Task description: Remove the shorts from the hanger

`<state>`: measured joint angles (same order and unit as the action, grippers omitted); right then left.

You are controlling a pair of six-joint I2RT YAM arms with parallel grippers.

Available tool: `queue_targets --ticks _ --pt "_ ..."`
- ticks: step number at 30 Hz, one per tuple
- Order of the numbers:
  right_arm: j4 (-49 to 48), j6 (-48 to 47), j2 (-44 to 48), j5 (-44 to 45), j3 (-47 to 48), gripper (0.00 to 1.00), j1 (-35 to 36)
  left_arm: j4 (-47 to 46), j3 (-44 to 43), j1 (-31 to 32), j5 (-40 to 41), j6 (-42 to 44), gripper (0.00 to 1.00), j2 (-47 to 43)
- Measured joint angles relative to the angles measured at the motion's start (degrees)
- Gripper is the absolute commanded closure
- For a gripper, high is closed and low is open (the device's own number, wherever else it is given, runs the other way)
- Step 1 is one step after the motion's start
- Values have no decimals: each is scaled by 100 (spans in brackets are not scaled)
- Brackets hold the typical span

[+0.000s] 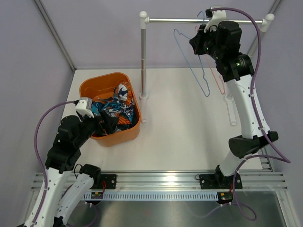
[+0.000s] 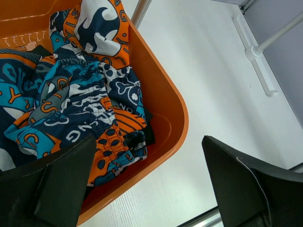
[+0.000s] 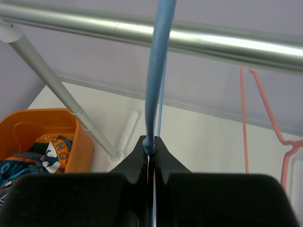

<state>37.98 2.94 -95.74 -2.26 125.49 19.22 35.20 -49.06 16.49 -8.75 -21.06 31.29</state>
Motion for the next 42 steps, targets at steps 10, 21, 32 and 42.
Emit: queue_targets --ticks 10,21,32,42 --pt "-42 -15 -887 -245 1019 100 -249 33 546 0 15 83 1 -492" --pt "-42 59 -1440 -472 1198 100 -315 24 647 2 9 116 1 -573" --pt "-262 181 -1303 -490 743 97 -315 24 647 2 0 116 1 -573" --pt "-164 341 -863 -426 203 40 -317 24 647 13 2 116 1 -573"
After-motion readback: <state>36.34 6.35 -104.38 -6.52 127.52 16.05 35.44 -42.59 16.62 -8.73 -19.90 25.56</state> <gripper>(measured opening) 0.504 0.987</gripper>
